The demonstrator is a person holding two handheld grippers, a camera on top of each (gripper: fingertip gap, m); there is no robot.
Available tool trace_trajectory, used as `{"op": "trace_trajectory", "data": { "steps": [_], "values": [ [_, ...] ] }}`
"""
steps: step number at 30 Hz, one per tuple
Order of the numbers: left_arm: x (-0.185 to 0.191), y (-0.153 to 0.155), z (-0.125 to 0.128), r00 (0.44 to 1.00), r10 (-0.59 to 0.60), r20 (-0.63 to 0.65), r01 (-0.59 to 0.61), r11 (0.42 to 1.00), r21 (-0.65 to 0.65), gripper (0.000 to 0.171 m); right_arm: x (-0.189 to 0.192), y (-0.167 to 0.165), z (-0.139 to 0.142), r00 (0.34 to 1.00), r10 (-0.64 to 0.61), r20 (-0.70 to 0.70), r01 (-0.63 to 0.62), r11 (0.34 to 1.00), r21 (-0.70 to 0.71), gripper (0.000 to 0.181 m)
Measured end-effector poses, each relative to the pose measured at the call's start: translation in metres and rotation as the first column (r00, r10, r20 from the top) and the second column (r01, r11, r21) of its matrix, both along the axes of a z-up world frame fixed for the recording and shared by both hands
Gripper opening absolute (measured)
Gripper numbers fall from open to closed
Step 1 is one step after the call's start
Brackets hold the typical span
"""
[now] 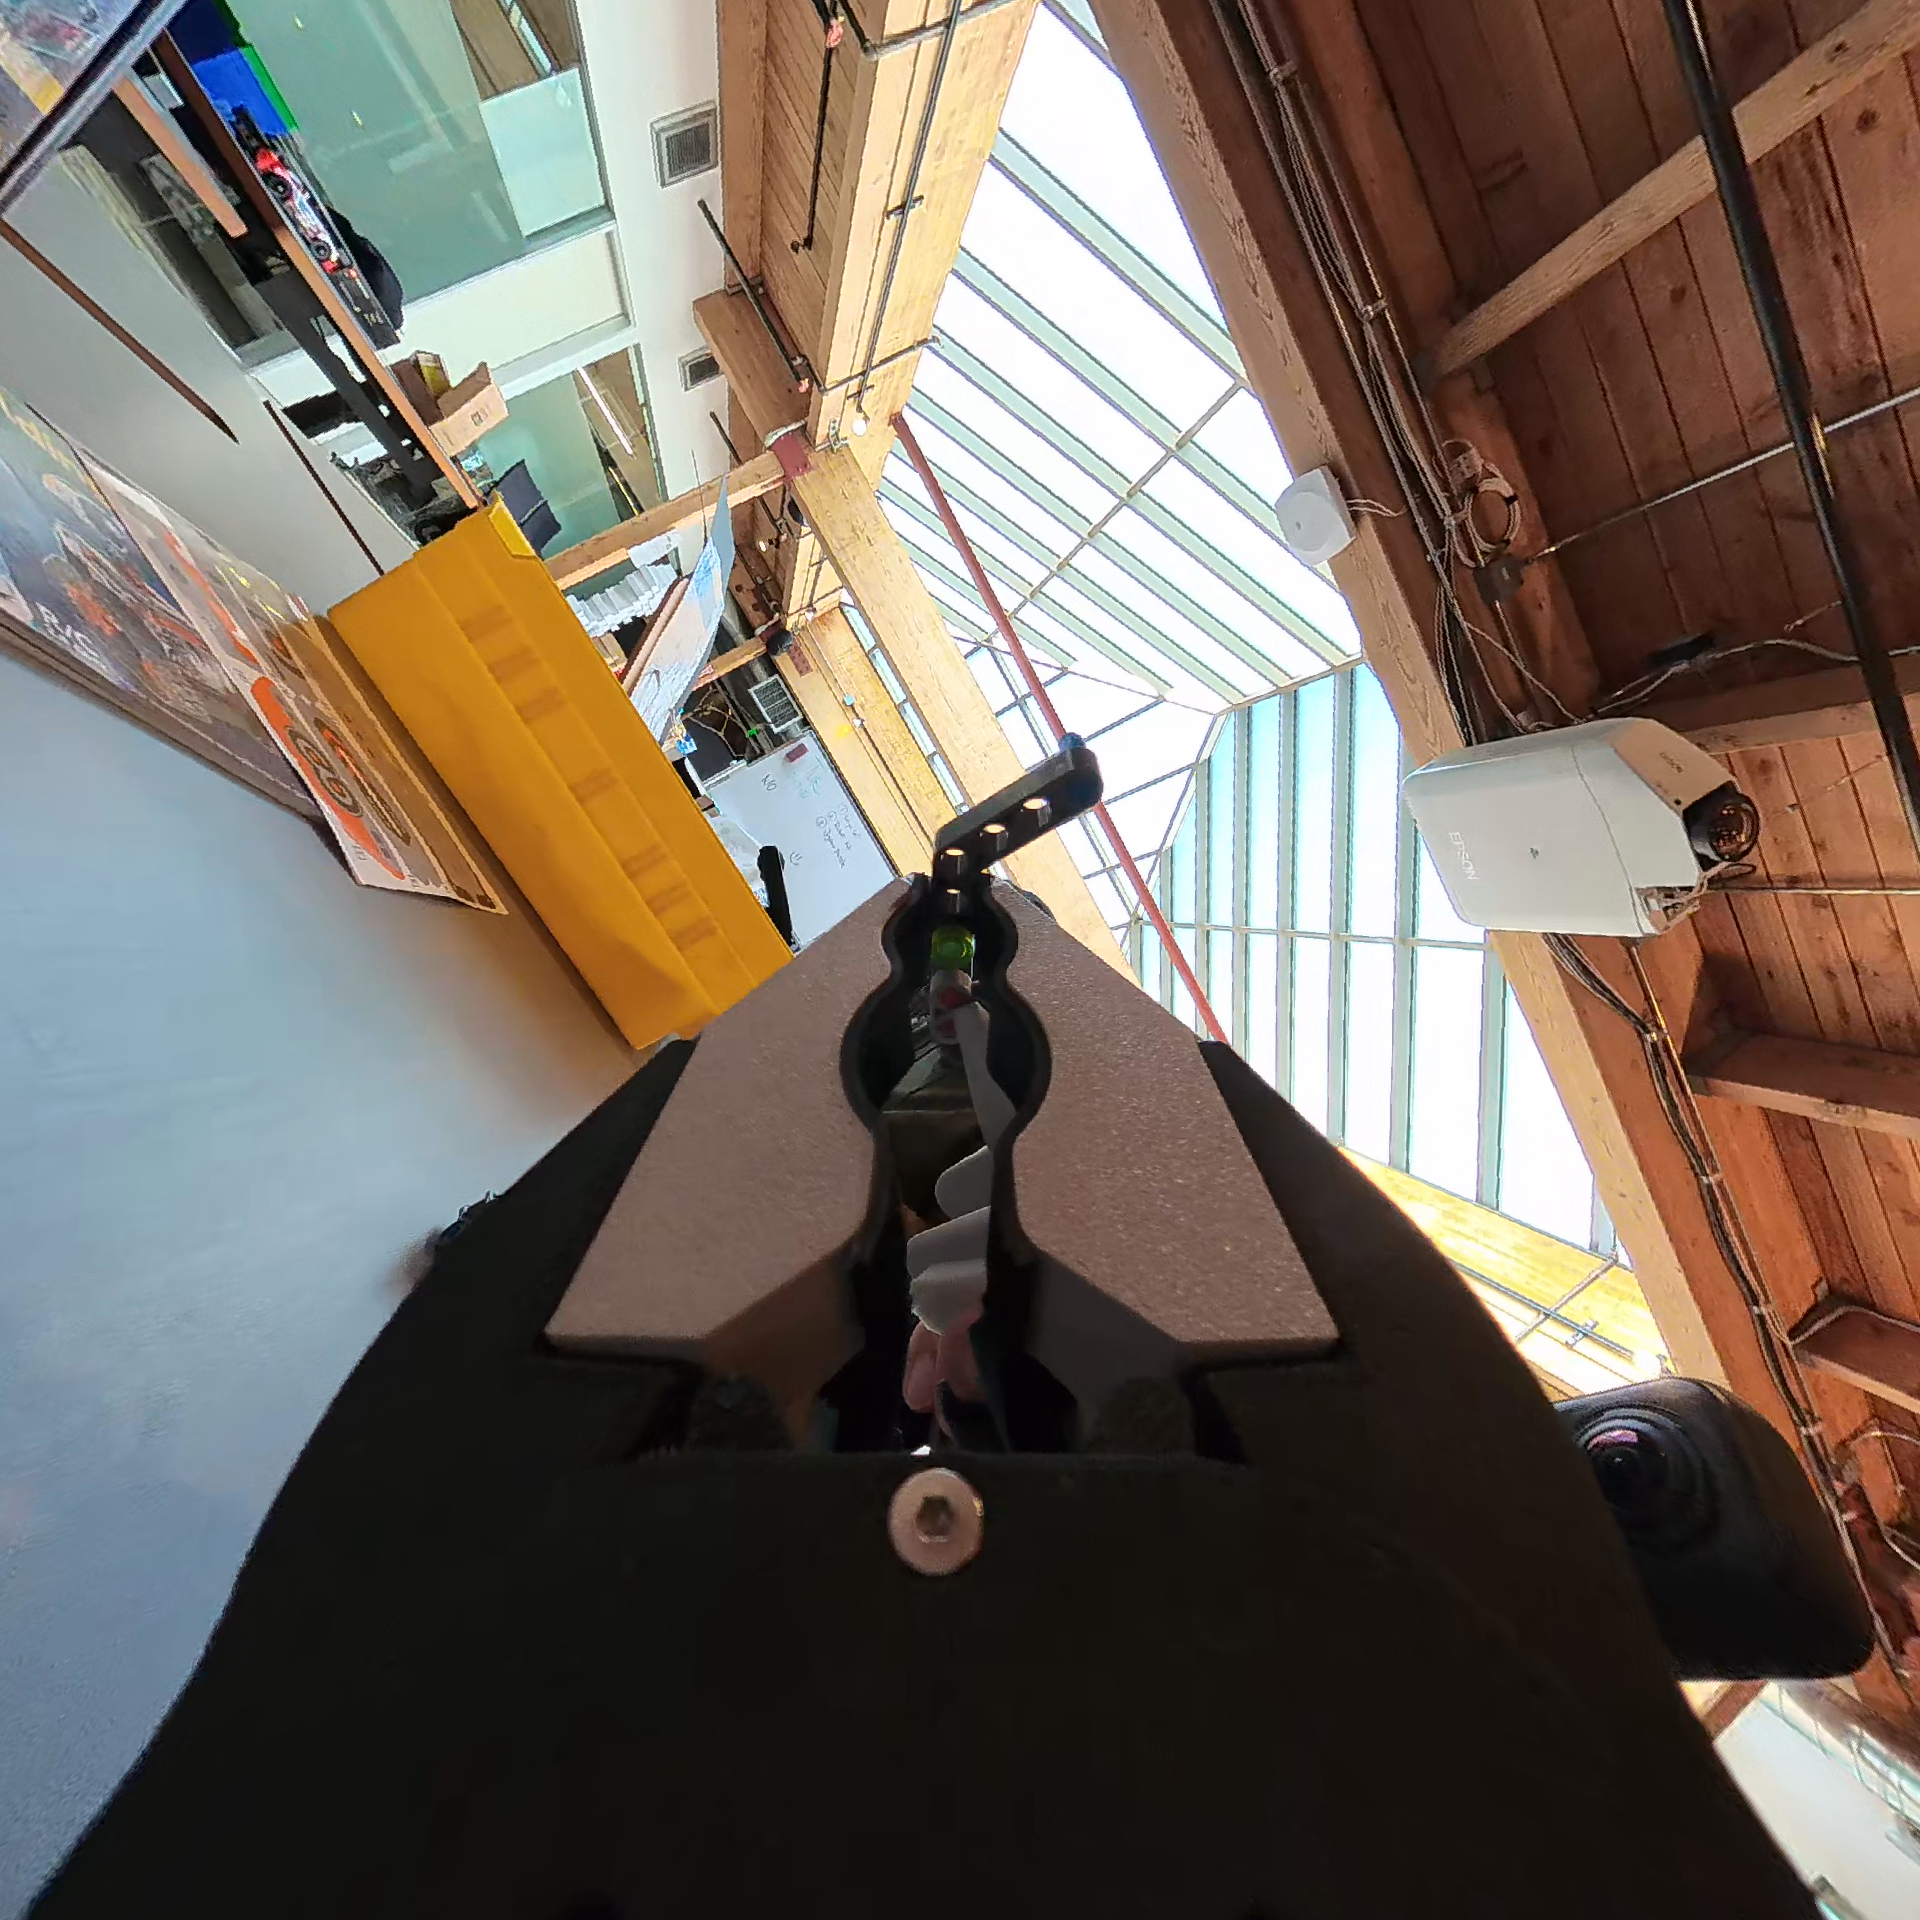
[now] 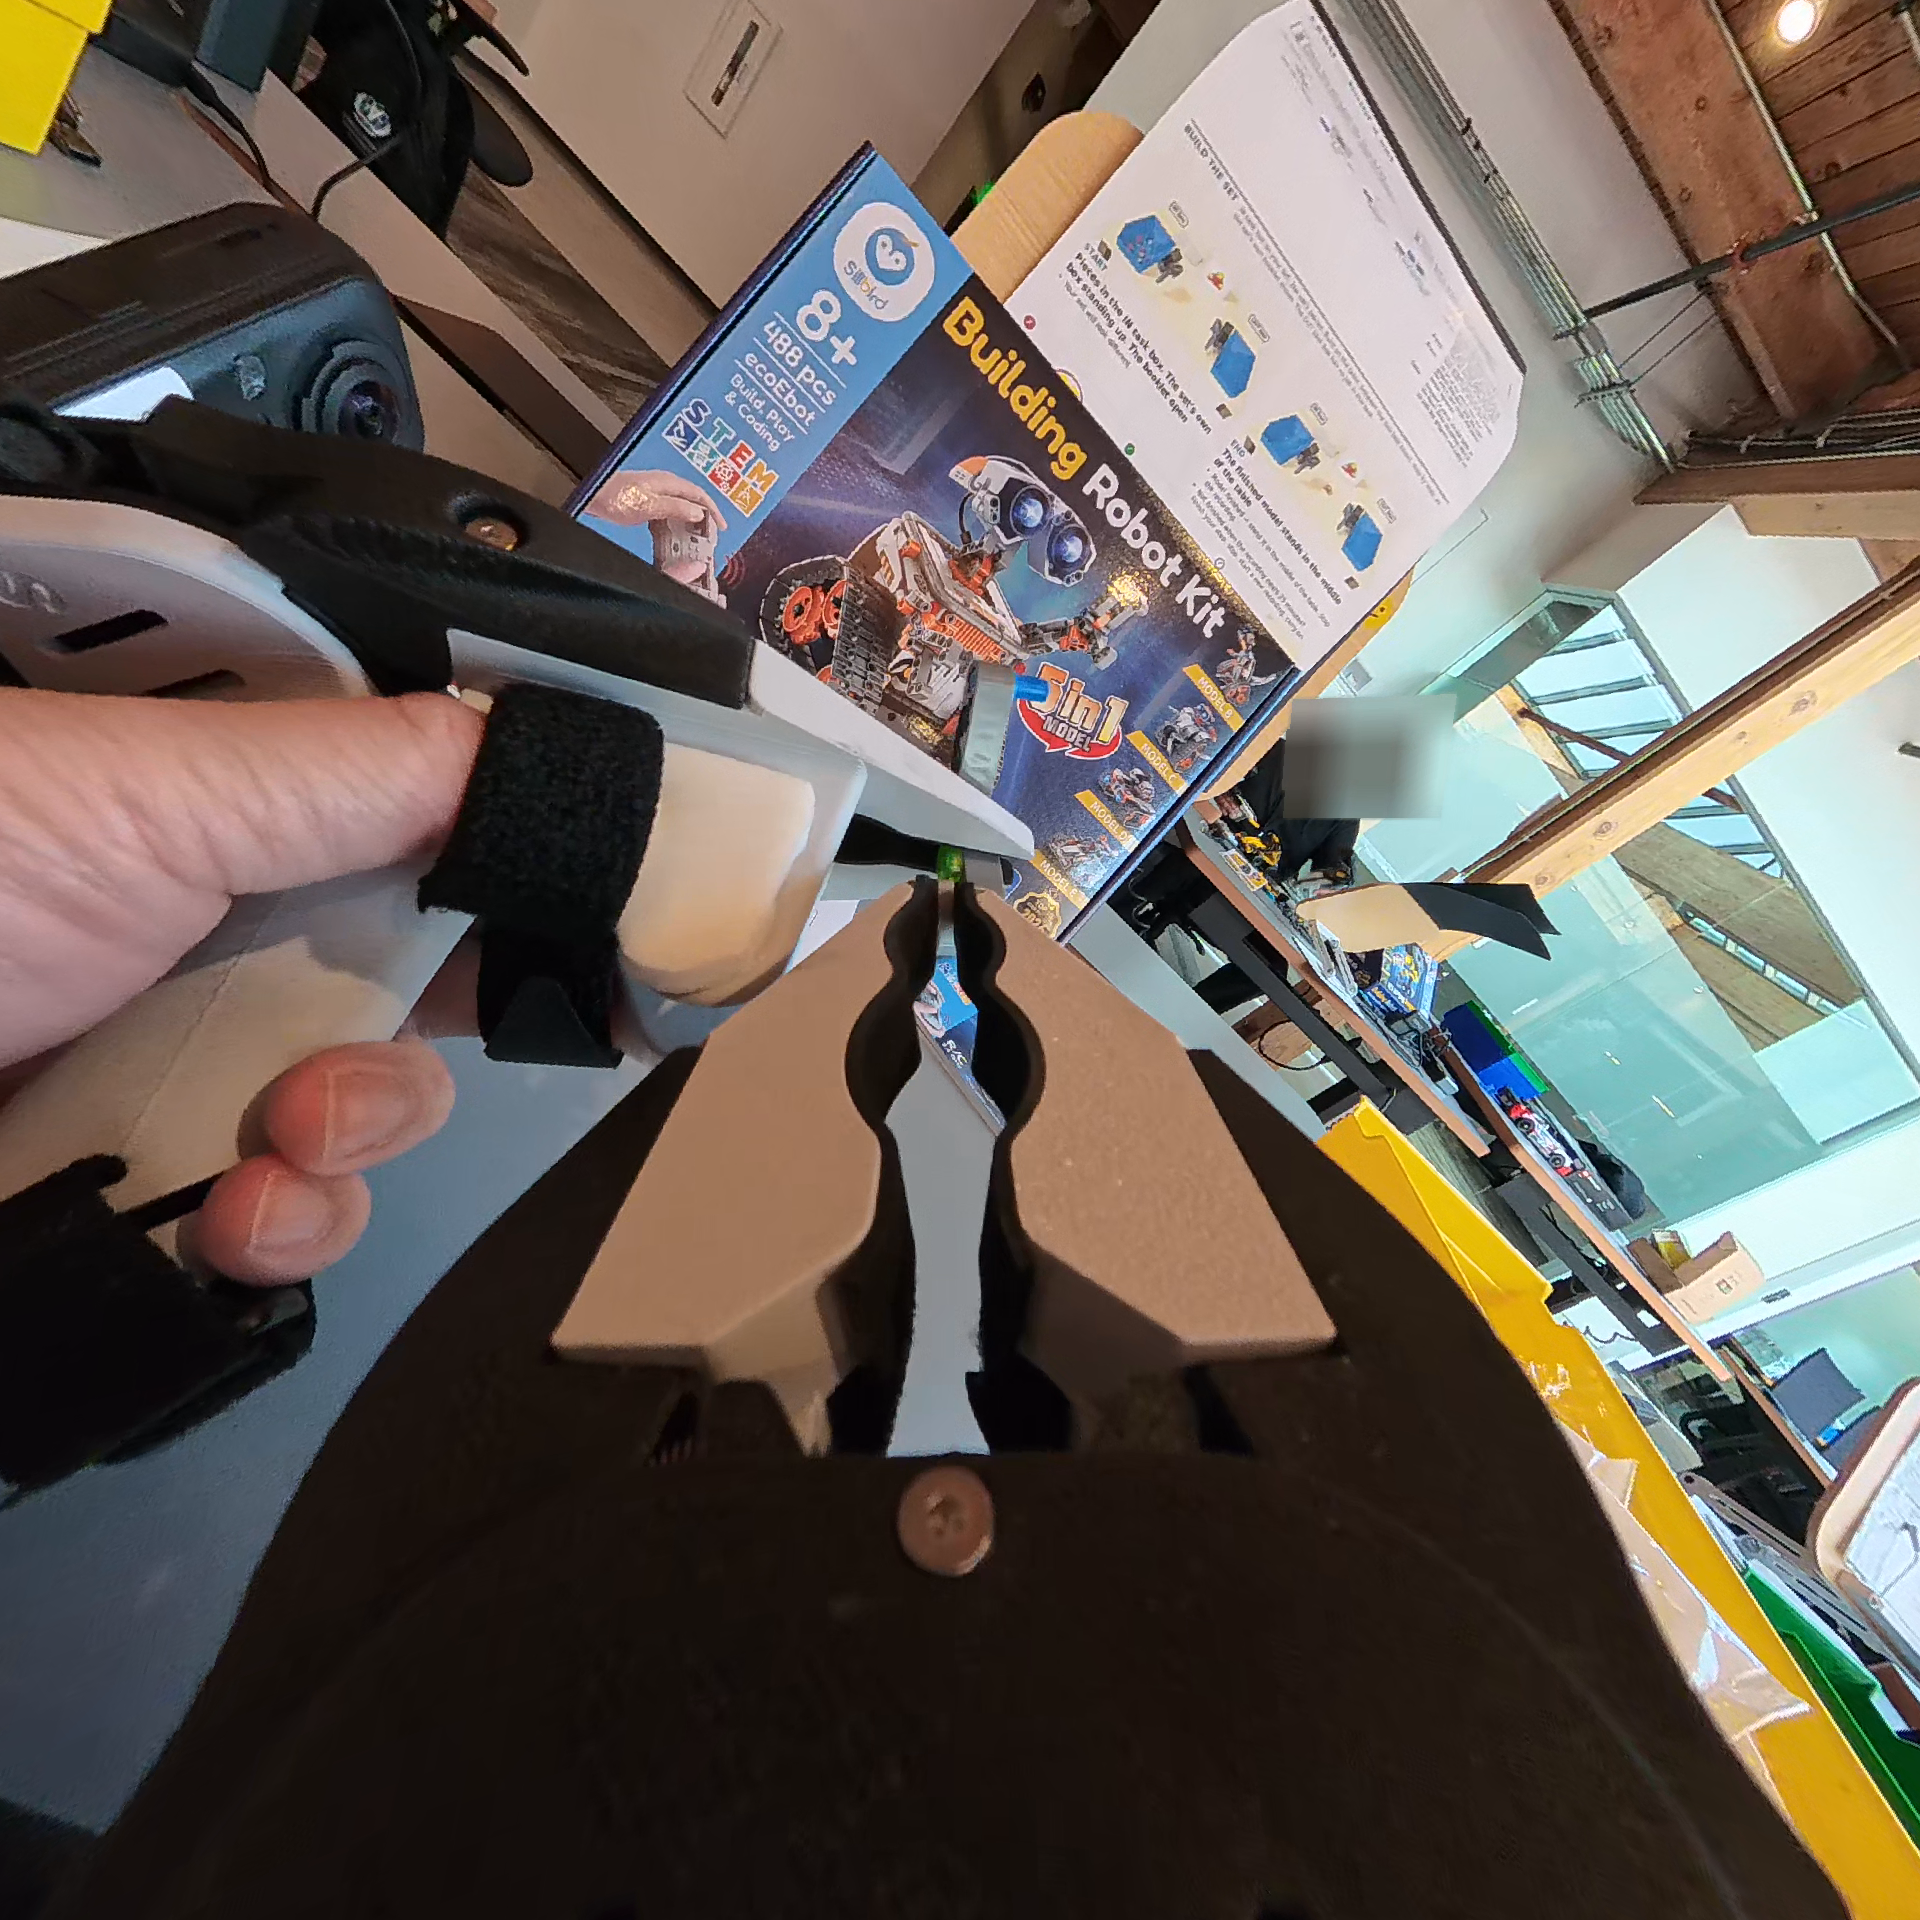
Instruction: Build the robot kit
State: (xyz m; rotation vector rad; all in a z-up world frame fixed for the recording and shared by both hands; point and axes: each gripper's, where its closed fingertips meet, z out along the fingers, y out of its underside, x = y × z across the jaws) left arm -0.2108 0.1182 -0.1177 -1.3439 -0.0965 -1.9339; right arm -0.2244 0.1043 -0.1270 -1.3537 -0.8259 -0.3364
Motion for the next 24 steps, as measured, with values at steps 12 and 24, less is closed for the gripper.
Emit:
{"op": "trace_trajectory", "data": {
  "steps": [12,24],
  "values": [
    [-0.019,0.010,0.010,0.999,-0.020,0.030,0.019,0.999,0.037,0.005,0.010,-0.015,0.017,0.875,0.247,-0.416,-0.281,0.960,-0.020,0.024],
    [-0.024,0.021,0.011,0.980,0.055,-0.191,-0.025,0.987,0.157,0.005,0.030,-0.004,0.020,0.874,0.229,-0.429,-0.289,0.954,-0.080,0.032]
  ]
}}
